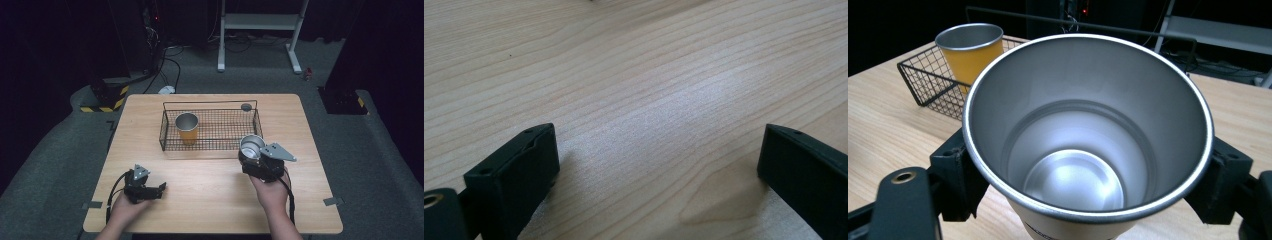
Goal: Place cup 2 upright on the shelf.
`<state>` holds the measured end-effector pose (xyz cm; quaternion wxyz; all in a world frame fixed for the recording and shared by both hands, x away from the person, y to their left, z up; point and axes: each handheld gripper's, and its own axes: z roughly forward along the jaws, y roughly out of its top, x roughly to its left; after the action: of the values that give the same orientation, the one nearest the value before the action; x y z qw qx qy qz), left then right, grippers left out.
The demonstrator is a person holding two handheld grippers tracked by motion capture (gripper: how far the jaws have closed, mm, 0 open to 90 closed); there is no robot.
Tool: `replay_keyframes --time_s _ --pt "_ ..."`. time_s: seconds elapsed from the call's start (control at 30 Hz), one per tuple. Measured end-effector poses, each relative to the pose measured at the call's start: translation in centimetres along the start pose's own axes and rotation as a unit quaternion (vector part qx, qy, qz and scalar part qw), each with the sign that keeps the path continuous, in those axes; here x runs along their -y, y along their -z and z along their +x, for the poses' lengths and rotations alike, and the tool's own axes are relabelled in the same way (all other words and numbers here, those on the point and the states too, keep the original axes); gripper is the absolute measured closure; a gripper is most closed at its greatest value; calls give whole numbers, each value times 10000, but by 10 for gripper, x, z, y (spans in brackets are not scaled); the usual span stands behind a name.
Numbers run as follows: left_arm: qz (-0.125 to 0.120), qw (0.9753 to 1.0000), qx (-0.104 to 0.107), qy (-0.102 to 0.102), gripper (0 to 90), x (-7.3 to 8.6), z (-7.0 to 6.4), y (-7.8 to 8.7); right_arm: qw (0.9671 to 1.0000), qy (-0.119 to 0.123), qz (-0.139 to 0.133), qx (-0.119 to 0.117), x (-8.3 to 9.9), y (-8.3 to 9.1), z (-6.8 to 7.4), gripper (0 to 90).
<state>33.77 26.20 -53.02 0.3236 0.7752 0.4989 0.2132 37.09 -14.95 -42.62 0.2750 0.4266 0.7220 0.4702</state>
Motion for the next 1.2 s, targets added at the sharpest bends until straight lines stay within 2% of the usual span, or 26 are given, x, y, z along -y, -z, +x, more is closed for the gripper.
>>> replay_keyframes --time_s 0.37,0.7,0.9,1.2 --pt "1 10000 -2 -14 35 0 0 0 10000 -27 -73 39 -14 -11 -4 184" --pt "18 10000 11 -19 35 0 1 0 10000 -60 -18 -1 -29 -24 -5 184" --pt "19 10000 4 -32 35 0 1 0 10000 -56 22 50 -37 -32 -4 184" --pt "3 10000 28 11 37 0 0 0 9998 82 26 186 -49 -42 -2 184"
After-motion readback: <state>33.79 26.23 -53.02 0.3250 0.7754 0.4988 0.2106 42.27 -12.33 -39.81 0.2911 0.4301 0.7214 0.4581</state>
